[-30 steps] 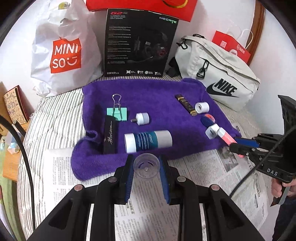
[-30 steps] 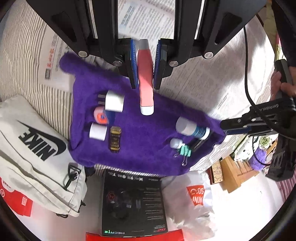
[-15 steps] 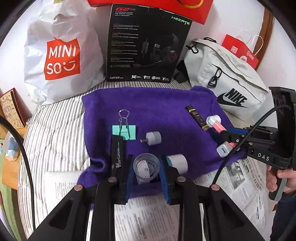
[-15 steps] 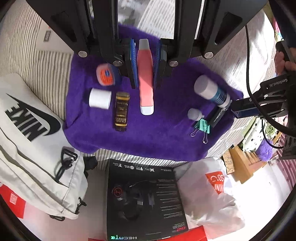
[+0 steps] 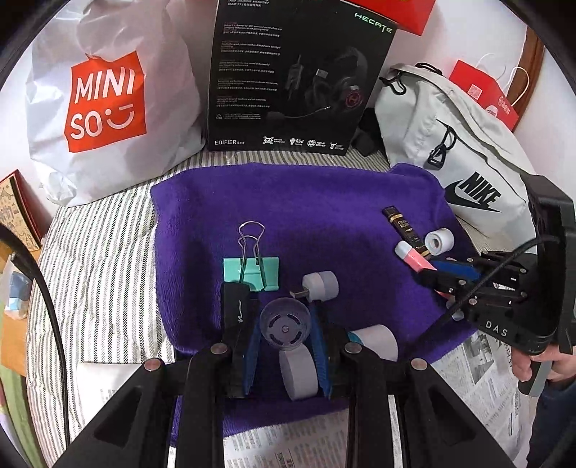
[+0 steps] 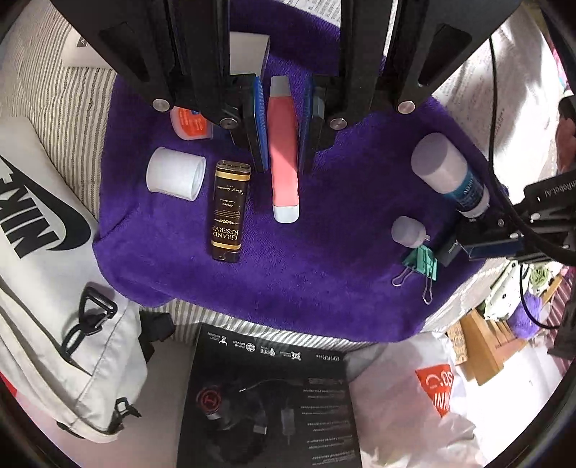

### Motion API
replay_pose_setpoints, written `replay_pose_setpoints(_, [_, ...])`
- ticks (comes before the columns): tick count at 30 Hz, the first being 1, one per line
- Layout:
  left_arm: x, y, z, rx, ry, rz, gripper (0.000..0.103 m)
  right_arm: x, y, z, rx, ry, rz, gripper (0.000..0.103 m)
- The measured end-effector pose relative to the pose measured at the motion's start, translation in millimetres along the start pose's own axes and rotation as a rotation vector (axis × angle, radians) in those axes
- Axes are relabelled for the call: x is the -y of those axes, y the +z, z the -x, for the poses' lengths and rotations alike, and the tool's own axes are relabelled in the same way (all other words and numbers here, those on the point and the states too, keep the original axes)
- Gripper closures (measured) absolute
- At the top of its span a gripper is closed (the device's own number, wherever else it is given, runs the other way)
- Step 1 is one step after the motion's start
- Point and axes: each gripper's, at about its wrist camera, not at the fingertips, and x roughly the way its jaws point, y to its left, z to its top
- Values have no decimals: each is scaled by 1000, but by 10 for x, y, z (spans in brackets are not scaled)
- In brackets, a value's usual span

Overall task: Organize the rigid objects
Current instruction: 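Carry the clear cap and pink marker onto the purple towel with both tools, then lower the cap beside the clip and the marker beside the bottle, opening both tools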

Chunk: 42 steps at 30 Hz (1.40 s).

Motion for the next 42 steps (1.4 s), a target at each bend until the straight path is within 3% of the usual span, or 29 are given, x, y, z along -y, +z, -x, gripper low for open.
replay_pose_setpoints(21, [19, 70, -365, -85, 27, -30, 77, -4, -7, -136, -4, 15, 43, 83])
replay_pose_setpoints(27, [49, 76, -445, -101, 38, -36, 77, 61, -49, 22, 29, 25, 26, 77])
replay_pose_setpoints(42, [118, 81, -466, -113, 86, -61, 77, 200, -186, 374, 82, 35, -42, 74])
